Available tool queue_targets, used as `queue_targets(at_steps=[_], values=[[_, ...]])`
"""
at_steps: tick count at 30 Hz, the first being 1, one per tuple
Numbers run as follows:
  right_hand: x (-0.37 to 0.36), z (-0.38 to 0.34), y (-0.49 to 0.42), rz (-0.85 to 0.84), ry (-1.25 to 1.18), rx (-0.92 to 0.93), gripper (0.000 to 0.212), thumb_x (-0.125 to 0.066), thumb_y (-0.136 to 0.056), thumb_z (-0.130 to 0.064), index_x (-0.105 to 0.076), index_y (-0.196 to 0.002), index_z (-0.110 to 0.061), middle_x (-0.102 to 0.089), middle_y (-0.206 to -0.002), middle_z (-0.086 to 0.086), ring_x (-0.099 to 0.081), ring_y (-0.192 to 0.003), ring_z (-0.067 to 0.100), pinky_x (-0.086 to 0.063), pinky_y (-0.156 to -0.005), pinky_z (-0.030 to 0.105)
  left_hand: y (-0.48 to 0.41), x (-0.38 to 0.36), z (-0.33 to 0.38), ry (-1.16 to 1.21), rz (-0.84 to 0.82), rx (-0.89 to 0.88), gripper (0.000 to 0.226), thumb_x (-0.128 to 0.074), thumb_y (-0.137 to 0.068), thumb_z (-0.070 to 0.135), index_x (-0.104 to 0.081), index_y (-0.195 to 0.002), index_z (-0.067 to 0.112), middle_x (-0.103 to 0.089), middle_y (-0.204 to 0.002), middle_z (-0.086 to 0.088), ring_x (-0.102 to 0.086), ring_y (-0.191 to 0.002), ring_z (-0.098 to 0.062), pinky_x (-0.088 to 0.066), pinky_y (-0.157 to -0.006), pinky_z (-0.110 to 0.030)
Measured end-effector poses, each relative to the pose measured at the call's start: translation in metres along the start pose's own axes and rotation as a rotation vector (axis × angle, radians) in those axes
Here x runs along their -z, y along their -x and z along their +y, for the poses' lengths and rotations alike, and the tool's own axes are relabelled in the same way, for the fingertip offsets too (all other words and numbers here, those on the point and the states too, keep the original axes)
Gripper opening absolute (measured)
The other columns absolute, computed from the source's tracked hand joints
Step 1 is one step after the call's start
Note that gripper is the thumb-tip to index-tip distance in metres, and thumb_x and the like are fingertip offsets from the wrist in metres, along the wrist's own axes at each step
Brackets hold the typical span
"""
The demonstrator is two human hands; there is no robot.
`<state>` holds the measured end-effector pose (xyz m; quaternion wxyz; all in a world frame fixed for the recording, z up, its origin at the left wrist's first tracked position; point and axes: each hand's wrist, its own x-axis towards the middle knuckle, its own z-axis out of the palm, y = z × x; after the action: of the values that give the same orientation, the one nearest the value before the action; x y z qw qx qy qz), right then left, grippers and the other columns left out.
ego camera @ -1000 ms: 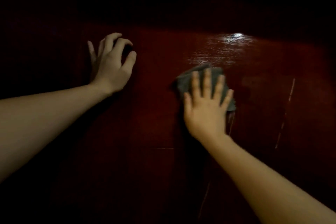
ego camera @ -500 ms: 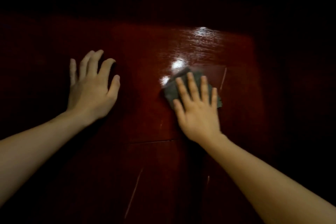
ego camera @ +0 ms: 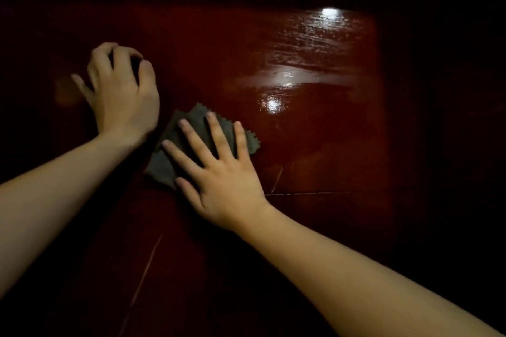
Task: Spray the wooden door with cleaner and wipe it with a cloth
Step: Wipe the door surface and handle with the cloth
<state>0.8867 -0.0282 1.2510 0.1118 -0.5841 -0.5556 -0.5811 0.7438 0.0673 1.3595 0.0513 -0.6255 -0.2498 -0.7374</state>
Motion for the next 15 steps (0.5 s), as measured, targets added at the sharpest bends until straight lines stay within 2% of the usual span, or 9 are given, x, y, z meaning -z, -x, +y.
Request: queue_targets(at_steps=[2,4,6,11,13,15], values=[[0.001,0.019,0.003,0.019,-0.004,0.008,0.064,-0.029,-0.105,-0.058,-0.014,-0.164,-0.038,-0.004,-0.174,-0.001,0.005,-0.159,0.038,0.0,-0.122,0.066,0.003,-0.006,0.016,-0.029,-0.022,-0.073,0.043,-0.036,-0.103,0.04,-0.056,-0.133,0.017,-0.035,-0.158,-0.009,-0.031,-0.15,-0.03,-0.002,-0.126,-0.064],[0.003,0.056,0.003,0.07,-0.004,-0.071,0.064,-0.031,-0.103,-0.058,-0.02,-0.163,-0.038,-0.009,-0.173,-0.002,0.0,-0.159,0.037,-0.003,-0.122,0.065,0.007,-0.014,0.035,-0.049,-0.051,-0.171,0.043,-0.037,-0.103,0.041,-0.055,-0.135,0.018,-0.033,-0.161,-0.009,-0.029,-0.152,-0.031,-0.001,-0.126,-0.063],[0.012,0.103,-0.002,0.111,-0.013,-0.231,0.065,-0.03,-0.102,-0.059,-0.02,-0.163,-0.039,-0.008,-0.173,-0.003,-0.001,-0.159,0.035,-0.005,-0.123,0.066,0.009,-0.023,0.054,-0.049,-0.072,-0.238,0.044,-0.037,-0.103,0.041,-0.053,-0.138,0.019,-0.031,-0.163,-0.009,-0.025,-0.154,-0.03,-0.001,-0.126,-0.064],[0.037,0.227,0.012,0.118,-0.082,-0.745,0.064,-0.019,-0.105,-0.059,-0.003,-0.164,-0.04,0.007,-0.174,-0.004,0.01,-0.159,0.035,0.002,-0.124,0.065,0.025,-0.049,0.078,-0.09,-0.169,-0.364,0.051,-0.033,-0.103,0.046,-0.047,-0.146,0.024,-0.026,-0.167,-0.005,-0.015,-0.159,-0.025,0.002,-0.126,-0.063],[0.04,0.246,0.027,0.133,-0.126,-0.917,0.063,-0.015,-0.105,-0.056,0.002,-0.164,-0.038,0.01,-0.173,-0.002,0.012,-0.158,0.035,0.002,-0.124,0.065,0.034,-0.056,0.076,-0.111,-0.176,-0.392,0.055,-0.031,-0.101,0.045,-0.044,-0.15,0.023,-0.024,-0.169,-0.004,-0.011,-0.16,-0.022,0.003,-0.128,-0.06],[0.037,0.24,0.029,0.149,-0.135,-0.994,0.064,-0.015,-0.106,-0.053,0.003,-0.164,-0.035,0.009,-0.173,0.002,0.011,-0.158,0.038,0.001,-0.123,0.067,0.039,-0.058,0.075,-0.114,-0.153,-0.396,0.056,-0.031,-0.1,0.043,-0.043,-0.152,0.023,-0.025,-0.169,-0.003,-0.01,-0.16,-0.02,0.003,-0.129,-0.057]])
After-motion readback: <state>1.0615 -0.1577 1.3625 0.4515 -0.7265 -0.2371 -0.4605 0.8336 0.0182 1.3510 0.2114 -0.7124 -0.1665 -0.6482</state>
